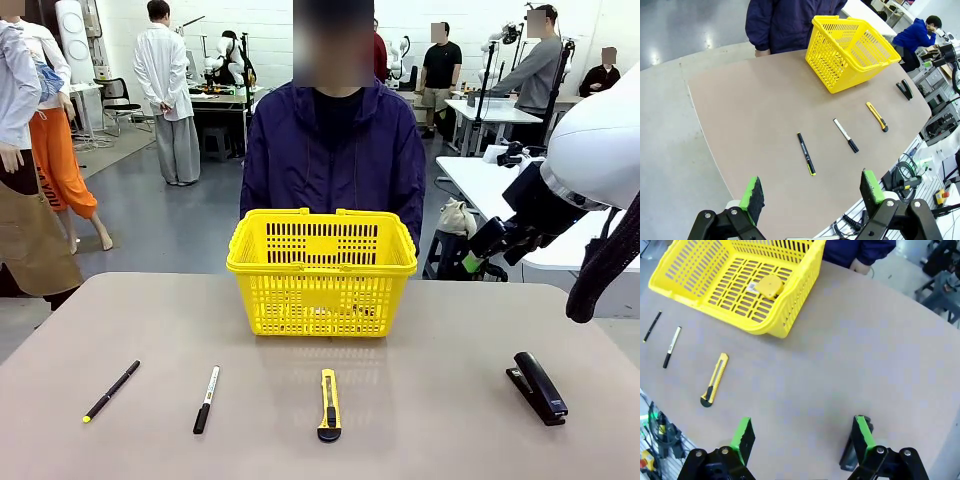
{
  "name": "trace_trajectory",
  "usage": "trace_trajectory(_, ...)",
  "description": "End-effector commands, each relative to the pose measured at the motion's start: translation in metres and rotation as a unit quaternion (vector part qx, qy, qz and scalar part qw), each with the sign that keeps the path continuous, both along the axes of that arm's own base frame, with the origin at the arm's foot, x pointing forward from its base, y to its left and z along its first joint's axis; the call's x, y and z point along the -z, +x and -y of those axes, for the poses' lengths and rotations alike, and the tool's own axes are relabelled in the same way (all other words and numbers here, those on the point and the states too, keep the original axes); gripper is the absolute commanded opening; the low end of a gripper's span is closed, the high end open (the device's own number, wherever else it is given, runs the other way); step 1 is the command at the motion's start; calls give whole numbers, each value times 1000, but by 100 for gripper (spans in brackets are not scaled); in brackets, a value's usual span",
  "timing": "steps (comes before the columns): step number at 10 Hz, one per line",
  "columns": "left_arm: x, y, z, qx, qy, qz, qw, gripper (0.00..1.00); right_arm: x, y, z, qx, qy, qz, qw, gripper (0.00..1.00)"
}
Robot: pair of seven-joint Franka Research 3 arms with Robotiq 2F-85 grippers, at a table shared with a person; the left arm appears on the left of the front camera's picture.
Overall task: Place the items the person wants into the basket.
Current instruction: Pick up the item the person points to and place it in the Market Basket.
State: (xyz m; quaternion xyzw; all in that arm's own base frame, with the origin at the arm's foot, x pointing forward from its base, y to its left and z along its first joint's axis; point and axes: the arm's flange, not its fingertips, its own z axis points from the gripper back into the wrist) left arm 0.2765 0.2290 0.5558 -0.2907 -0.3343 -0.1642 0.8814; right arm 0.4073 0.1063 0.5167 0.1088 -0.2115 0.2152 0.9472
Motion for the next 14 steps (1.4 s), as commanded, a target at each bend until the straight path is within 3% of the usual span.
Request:
trace_trajectory(1, -1, 0, -2, 6, -4, 10, 1000, 100, 3, -3, 2, 1, 0, -1, 1000, 100)
trace_trajectory(3, -1, 0, -2, 6, -4, 10, 1000, 100, 0, 0, 0, 0, 0, 0, 1000, 100)
trace_trajectory(4, -1, 0, -2, 6, -4, 10, 1000, 100, -21, -26, 32, -143, -3, -8, 990, 100)
trace_trajectory(6, -1, 0, -2, 6, -4, 10, 1000, 100, -73, -52, 95, -177, 58, 49, 981, 100)
trace_trajectory(9, -1, 0, -2, 6, -4, 10, 1000, 100, -120, -55, 206, -249, 173, 136, 943, 100)
trace_trajectory(11, -1, 0, -2, 6, -4, 10, 1000, 100, -112, -52, 263, -300, 212, 177, 913, 100)
trace_trajectory(14, -1, 0, -2, 6, -4, 10, 1000, 100, -76, -47, 305, -303, 221, 198, 906, 100)
